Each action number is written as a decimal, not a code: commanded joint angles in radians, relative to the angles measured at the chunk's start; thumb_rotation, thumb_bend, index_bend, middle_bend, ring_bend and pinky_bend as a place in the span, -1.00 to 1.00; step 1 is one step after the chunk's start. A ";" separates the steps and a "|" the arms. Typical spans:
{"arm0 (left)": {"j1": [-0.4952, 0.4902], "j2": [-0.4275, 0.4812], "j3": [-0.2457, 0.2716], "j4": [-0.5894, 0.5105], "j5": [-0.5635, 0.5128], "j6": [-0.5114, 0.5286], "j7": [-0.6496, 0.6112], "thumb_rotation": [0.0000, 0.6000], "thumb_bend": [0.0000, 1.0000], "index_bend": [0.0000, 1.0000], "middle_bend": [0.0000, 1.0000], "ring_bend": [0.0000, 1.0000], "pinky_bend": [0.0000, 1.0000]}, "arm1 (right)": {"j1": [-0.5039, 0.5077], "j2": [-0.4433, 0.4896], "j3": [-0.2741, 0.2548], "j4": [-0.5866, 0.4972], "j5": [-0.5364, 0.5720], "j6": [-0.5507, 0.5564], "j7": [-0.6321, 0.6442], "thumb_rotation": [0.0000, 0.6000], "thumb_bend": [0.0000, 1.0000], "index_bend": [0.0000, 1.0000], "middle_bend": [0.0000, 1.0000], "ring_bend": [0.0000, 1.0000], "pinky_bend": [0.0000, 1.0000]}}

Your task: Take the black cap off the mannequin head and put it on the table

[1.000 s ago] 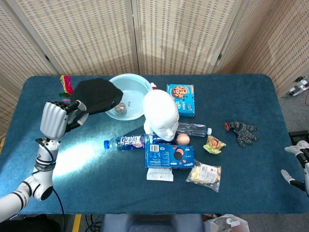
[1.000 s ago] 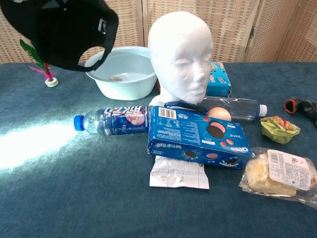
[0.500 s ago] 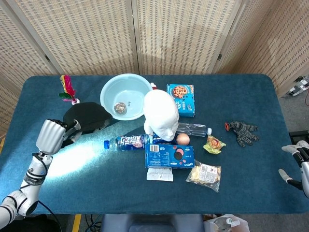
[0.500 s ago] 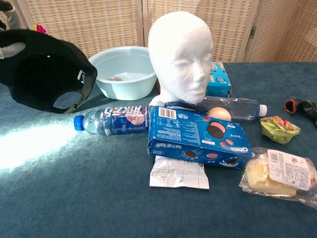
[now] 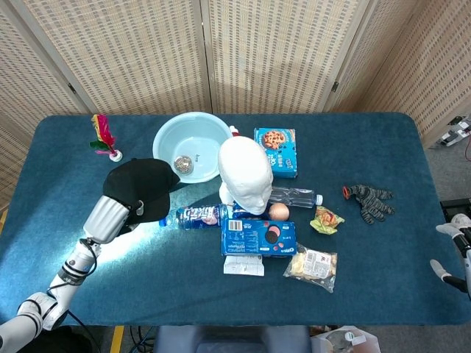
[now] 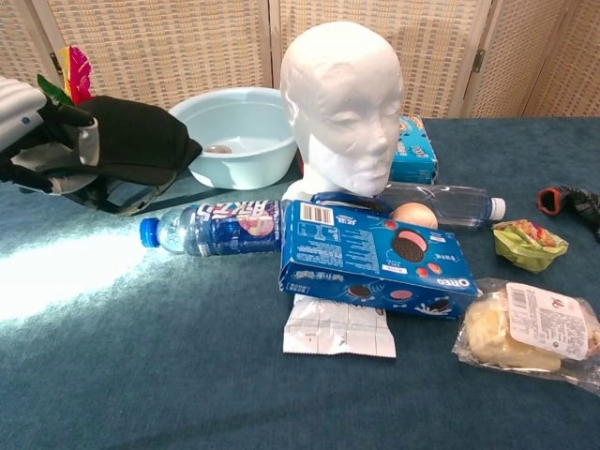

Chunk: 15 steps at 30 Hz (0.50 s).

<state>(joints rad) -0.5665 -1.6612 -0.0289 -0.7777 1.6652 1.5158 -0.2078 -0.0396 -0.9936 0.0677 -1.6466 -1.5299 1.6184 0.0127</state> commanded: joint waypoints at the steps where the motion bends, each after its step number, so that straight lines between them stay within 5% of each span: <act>1: 0.003 0.032 0.017 -0.089 -0.036 -0.110 0.064 1.00 -0.44 0.05 0.98 1.00 1.00 | -0.001 -0.001 0.001 0.003 0.005 -0.001 0.005 1.00 -0.63 -0.37 -0.38 -0.45 -0.18; 6: 0.014 0.120 0.008 -0.297 -0.102 -0.210 0.222 1.00 -0.47 -0.29 0.88 0.94 1.00 | -0.002 -0.005 0.001 0.012 0.007 -0.002 0.012 1.00 -0.63 -0.37 -0.38 -0.45 -0.18; 15: 0.026 0.274 -0.007 -0.650 -0.301 -0.397 0.525 1.00 -0.81 -0.96 0.69 0.86 1.00 | 0.001 -0.010 0.003 0.024 0.009 -0.006 0.022 1.00 -0.63 -0.37 -0.38 -0.45 -0.18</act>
<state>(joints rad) -0.5462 -1.4475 -0.0288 -1.3387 1.4385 1.1857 0.2273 -0.0391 -1.0031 0.0708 -1.6232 -1.5210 1.6126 0.0349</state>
